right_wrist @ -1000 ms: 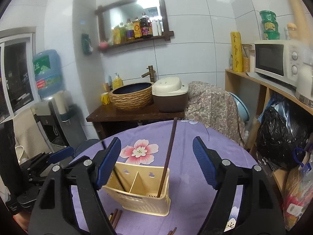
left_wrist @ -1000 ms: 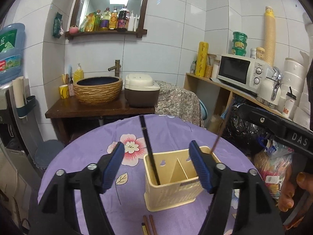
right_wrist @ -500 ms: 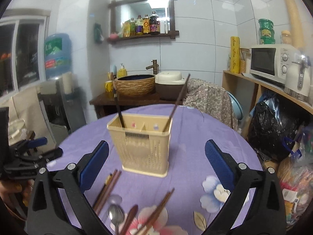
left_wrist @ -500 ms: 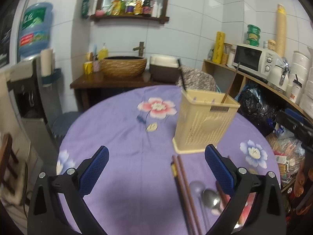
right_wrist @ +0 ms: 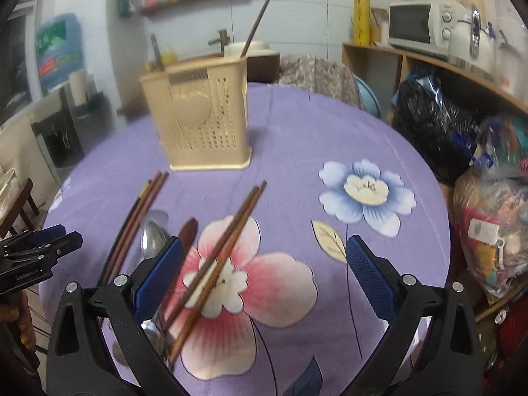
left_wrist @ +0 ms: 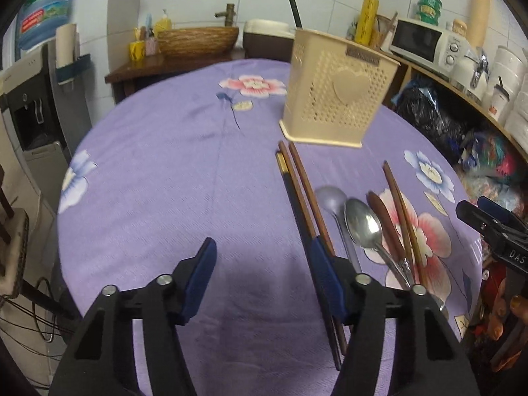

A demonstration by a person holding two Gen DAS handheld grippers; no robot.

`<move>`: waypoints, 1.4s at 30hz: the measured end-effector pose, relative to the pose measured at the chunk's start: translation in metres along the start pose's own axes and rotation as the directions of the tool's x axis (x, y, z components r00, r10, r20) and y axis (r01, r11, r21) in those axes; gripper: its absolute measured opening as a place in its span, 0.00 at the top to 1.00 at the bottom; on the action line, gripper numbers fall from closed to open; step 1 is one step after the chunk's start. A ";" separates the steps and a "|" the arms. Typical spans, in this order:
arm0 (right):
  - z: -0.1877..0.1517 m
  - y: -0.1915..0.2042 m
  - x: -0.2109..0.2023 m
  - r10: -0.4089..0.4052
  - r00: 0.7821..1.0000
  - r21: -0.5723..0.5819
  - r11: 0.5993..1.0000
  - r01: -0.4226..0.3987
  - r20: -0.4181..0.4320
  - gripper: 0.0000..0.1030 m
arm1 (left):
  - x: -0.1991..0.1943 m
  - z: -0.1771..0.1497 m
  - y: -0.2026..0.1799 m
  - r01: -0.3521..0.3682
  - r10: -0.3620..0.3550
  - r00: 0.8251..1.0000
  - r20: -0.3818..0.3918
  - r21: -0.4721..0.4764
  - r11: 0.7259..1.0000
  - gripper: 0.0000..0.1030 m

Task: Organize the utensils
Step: 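Move both open tools back down to the remaining utensils, then grasp another black chopstick with the left tool while the right tool grasps the brown-handled spoon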

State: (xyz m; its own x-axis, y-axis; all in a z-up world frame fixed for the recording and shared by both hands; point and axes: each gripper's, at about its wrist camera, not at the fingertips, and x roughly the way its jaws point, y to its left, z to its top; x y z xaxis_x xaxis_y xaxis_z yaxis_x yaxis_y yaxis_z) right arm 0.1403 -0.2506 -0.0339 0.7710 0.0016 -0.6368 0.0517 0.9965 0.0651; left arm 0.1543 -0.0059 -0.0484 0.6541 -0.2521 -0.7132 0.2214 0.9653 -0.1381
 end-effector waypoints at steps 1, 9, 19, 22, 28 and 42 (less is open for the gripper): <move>-0.002 0.000 0.000 -0.007 1.000 0.003 1.000 0.007 -0.004 0.06 | 0.002 -0.001 -0.002 0.002 -0.002 1.000 -0.009 0.003 1.000 0.48; -0.004 -0.001 -0.002 -0.005 1.000 0.014 1.000 0.005 -0.005 0.06 | 0.015 -0.007 -0.016 0.016 -0.014 0.998 -0.062 0.040 0.999 0.57; -0.004 0.006 -0.004 -0.002 1.000 -0.003 1.000 0.002 -0.008 0.06 | 0.022 -0.009 -0.020 -0.016 0.021 0.996 -0.090 0.054 0.998 0.66; -0.004 0.007 -0.003 -0.006 1.000 -0.003 1.000 0.006 -0.016 0.06 | 0.023 -0.008 -0.020 -0.016 0.021 0.995 -0.093 0.056 0.998 0.67; -0.003 0.012 0.000 0.007 1.000 -0.012 1.000 -0.008 -0.025 0.06 | 0.040 0.010 -0.027 -0.037 0.049 0.993 -0.106 0.111 0.993 0.67; 0.000 0.029 0.014 0.078 0.995 -0.055 0.995 -0.081 -0.062 0.11 | 0.065 0.048 0.020 -0.066 0.073 0.989 -0.126 0.058 0.996 0.85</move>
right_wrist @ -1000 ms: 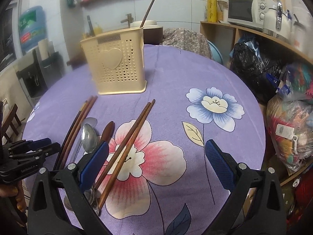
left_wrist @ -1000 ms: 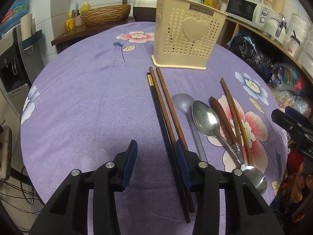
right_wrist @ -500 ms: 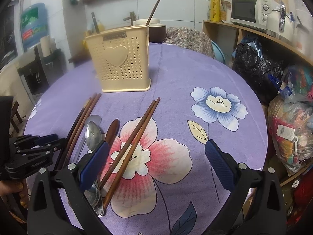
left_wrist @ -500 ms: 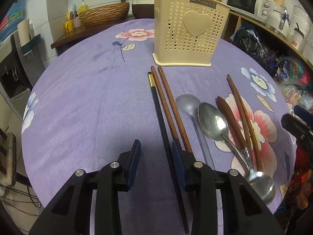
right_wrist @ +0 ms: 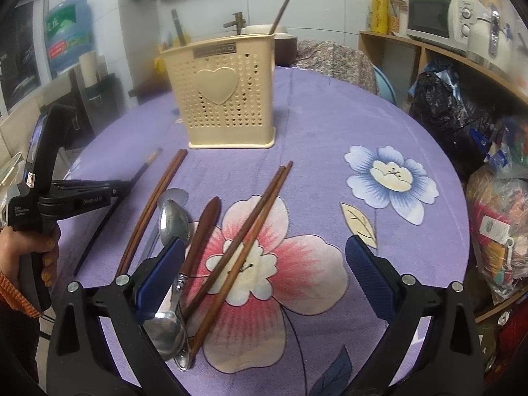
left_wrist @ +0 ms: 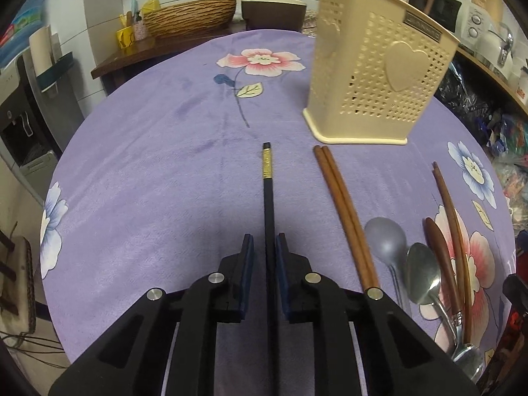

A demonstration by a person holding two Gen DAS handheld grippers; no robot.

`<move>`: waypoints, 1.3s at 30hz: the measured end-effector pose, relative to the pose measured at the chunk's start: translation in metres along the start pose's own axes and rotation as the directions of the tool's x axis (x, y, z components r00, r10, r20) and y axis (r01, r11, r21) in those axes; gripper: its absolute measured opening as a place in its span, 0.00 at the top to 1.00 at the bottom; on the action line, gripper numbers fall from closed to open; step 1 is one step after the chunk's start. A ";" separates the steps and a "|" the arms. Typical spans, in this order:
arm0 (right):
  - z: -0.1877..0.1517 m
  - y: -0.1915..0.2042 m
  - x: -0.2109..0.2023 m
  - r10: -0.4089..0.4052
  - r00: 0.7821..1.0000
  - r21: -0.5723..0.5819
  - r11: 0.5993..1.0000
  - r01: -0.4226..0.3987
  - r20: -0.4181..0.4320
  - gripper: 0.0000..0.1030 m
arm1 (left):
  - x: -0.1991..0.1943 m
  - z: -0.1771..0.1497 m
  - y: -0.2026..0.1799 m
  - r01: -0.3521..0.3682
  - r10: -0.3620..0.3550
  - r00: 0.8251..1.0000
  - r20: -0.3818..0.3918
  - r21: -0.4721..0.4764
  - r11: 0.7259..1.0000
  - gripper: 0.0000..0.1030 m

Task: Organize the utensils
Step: 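Grasp another black chopstick with the left tool while the right tool grasps the brown-handled spoon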

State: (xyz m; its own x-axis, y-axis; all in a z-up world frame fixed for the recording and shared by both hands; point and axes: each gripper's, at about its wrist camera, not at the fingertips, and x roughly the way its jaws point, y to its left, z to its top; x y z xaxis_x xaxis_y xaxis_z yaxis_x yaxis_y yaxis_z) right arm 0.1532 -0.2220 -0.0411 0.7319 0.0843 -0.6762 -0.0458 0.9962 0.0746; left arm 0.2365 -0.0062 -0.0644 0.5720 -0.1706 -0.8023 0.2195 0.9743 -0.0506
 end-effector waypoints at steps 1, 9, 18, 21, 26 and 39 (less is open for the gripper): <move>0.002 0.003 0.004 0.012 1.000 -0.008 1.000 -0.012 -0.011 0.15 | -0.001 -0.001 0.002 0.006 -0.006 1.000 0.001 -0.005 1.000 0.85; 0.014 0.028 0.048 0.067 0.988 -0.027 0.997 -0.072 -0.137 0.49 | -0.002 -0.002 0.000 -0.002 0.002 1.000 0.007 -0.003 1.000 0.85; 0.020 0.041 0.066 0.030 0.983 -0.042 0.998 -0.038 -0.180 0.61 | -0.001 -0.001 0.000 -0.015 0.015 1.000 0.008 0.010 1.000 0.85; 0.022 0.047 0.070 0.026 0.981 -0.055 0.998 -0.037 -0.192 0.62 | 0.000 0.001 -0.001 -0.019 0.019 1.000 0.005 0.017 1.000 0.85; 0.022 0.053 0.071 0.010 0.981 -0.087 0.996 -0.027 -0.193 0.65 | 0.001 0.003 -0.002 -0.019 0.019 1.000 0.001 0.023 1.000 0.85; 0.024 0.051 0.082 0.016 0.974 -0.070 0.997 -0.033 -0.225 0.69 | 0.012 0.017 -0.008 -0.024 0.025 0.999 -0.023 0.050 0.998 0.85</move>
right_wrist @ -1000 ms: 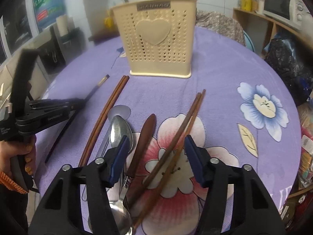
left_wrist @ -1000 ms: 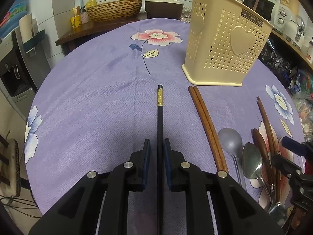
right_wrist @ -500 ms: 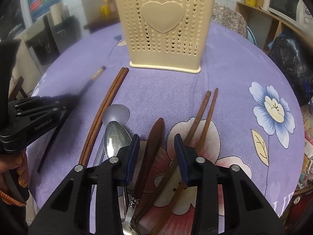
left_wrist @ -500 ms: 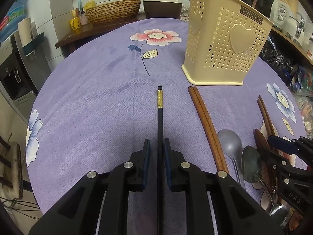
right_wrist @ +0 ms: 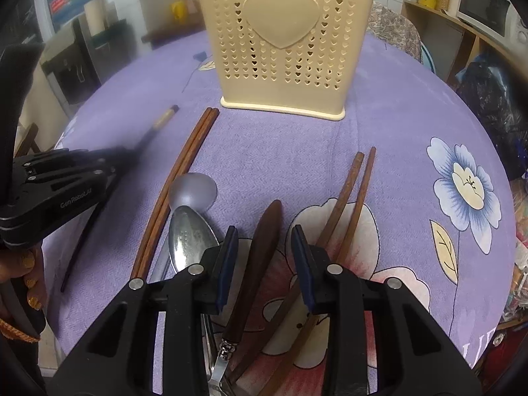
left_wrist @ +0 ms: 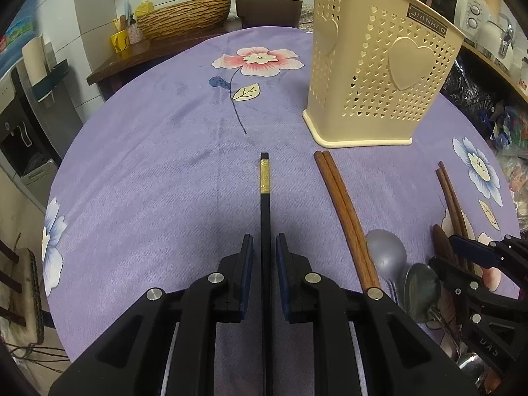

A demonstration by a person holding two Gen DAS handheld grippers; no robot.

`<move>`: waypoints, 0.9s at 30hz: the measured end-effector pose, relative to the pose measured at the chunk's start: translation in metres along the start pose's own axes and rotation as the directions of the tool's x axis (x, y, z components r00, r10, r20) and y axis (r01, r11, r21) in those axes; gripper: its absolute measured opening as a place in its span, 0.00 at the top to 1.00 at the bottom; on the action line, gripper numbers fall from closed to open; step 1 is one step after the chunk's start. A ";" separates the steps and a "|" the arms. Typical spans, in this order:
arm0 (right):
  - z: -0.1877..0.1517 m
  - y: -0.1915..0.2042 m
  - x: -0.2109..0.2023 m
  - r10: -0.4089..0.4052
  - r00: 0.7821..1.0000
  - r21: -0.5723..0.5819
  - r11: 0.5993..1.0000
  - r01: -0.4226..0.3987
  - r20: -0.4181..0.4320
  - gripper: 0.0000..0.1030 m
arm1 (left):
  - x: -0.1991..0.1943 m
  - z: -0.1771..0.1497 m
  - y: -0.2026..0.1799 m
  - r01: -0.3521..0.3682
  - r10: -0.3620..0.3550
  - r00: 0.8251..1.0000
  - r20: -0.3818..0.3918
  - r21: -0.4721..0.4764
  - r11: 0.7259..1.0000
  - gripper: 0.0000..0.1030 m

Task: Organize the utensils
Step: 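Grasp another black chopstick with the left tool while the right tool grasps the brown-handled spoon, then lift the chopstick and spoon upright and lower them into the beige holder with both tools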

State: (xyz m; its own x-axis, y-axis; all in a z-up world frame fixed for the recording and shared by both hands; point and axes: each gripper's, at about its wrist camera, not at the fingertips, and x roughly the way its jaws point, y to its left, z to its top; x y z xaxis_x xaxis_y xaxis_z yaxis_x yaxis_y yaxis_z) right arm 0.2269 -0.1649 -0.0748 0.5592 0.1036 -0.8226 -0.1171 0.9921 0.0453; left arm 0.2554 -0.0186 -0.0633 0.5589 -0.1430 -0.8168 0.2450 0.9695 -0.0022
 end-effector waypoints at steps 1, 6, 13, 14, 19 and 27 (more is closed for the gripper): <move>0.001 0.001 0.001 -0.001 1.000 0.000 1.000 0.001 0.000 0.72 | 0.003 0.004 -0.001 -0.002 0.002 1.000 -0.005 0.007 1.000 0.85; 0.003 -0.004 0.001 0.016 1.000 0.025 1.000 -0.016 -0.004 0.79 | 0.016 0.024 -0.009 -0.015 0.017 0.999 -0.038 0.040 0.999 0.85; 0.003 -0.007 0.001 0.031 1.000 0.039 0.999 -0.031 -0.001 0.80 | 0.028 0.043 -0.018 -0.026 0.030 0.997 -0.064 0.058 0.998 0.89; 0.003 -0.008 0.001 0.037 0.999 0.042 0.998 -0.037 0.001 0.80 | 0.028 0.043 -0.019 -0.028 0.032 0.997 -0.064 0.060 0.998 0.90; 0.002 -0.019 0.000 0.093 0.996 0.086 0.992 -0.093 0.012 0.81 | 0.023 0.038 -0.018 -0.017 0.019 0.999 -0.046 0.033 0.999 0.92; -0.003 -0.039 -0.026 0.228 0.969 0.156 0.958 -0.240 0.092 0.84 | -0.023 0.034 -0.013 0.049 -0.048 0.995 0.085 -0.007 0.999 0.92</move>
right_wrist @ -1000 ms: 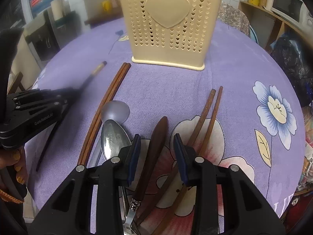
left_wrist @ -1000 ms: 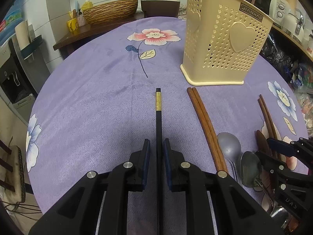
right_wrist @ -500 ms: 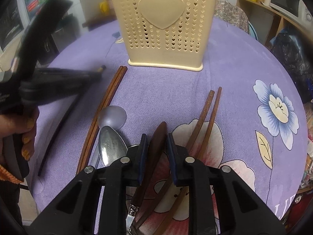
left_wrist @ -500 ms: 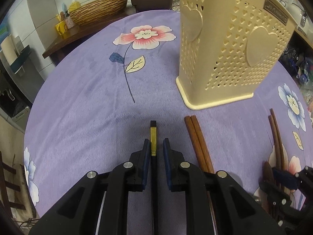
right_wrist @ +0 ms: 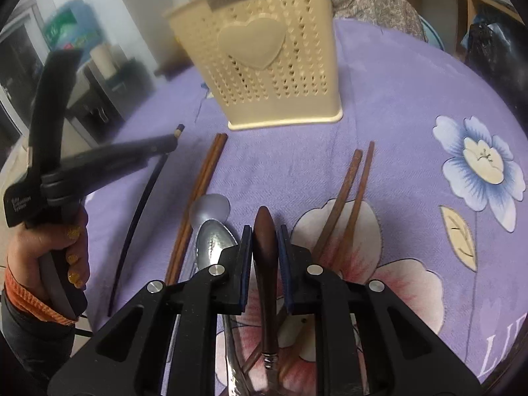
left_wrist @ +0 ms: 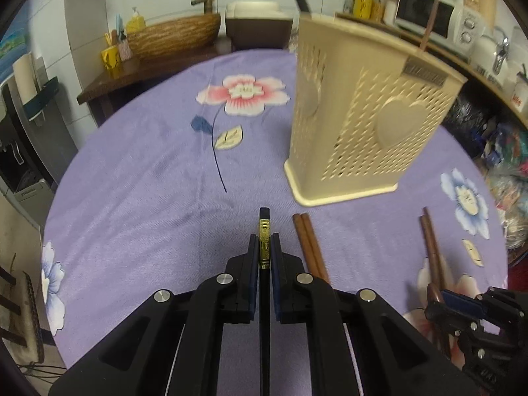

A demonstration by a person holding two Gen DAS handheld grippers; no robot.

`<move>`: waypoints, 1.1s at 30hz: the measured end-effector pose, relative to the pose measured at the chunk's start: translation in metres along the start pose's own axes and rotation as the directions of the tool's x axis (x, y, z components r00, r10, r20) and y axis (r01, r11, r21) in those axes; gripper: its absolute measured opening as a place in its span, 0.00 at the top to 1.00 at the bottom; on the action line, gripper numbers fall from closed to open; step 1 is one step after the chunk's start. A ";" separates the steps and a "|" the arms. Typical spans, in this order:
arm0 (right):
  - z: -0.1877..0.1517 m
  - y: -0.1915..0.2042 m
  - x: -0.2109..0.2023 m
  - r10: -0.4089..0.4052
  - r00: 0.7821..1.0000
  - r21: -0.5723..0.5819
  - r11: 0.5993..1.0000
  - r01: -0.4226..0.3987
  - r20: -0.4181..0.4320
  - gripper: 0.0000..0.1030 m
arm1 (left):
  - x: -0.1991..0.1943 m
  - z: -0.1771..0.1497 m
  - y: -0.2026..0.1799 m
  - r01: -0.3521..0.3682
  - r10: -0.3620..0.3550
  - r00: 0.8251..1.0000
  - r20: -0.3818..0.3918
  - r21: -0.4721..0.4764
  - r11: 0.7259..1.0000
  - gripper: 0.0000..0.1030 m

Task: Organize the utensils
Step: 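Lift the chopstick and spoon upright and lower them into the beige holder with both tools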

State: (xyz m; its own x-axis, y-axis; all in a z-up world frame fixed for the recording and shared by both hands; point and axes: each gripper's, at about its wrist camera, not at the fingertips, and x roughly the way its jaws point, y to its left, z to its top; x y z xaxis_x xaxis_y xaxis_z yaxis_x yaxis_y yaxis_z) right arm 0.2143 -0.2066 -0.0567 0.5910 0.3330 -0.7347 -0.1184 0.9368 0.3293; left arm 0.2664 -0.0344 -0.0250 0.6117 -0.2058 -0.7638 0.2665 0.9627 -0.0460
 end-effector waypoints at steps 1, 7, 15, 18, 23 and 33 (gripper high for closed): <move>0.001 -0.002 -0.006 0.014 1.000 0.006 1.000 -0.014 0.007 0.84 | -0.008 0.000 0.000 0.011 -0.011 1.000 0.018 -0.005 1.000 0.92; 0.002 -0.004 -0.058 0.073 0.992 -0.018 0.997 -0.071 0.102 0.84 | -0.061 -0.003 0.002 0.075 -0.071 0.988 0.140 -0.023 0.997 0.92; -0.009 -0.012 -0.114 0.058 0.979 -0.065 0.997 -0.046 0.194 0.84 | -0.124 -0.017 0.005 0.101 -0.094 0.952 0.291 -0.011 0.995 0.92; -0.009 -0.017 -0.124 0.048 0.976 -0.065 0.997 -0.035 0.213 0.84 | -0.135 -0.022 0.009 0.120 -0.107 0.944 0.313 -0.023 0.993 0.92; -0.006 -0.020 -0.133 0.039 0.970 -0.067 0.997 -0.024 0.239 0.84 | -0.151 -0.026 0.012 0.154 -0.132 0.926 0.355 -0.035 0.987 0.92; -0.003 -0.016 -0.135 0.038 0.968 -0.076 0.997 -0.019 0.250 0.84 | -0.153 -0.023 0.017 0.156 -0.131 0.922 0.366 -0.042 0.987 0.92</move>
State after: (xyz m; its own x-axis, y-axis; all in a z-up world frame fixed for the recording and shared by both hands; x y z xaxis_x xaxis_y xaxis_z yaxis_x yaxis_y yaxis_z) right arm 0.1337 -0.2666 0.0354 0.7668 0.3307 -0.5501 -0.1903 0.9356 0.2972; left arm 0.1606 0.0175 0.0760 0.8013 -0.3796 -0.4625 0.3276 0.9251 -0.1917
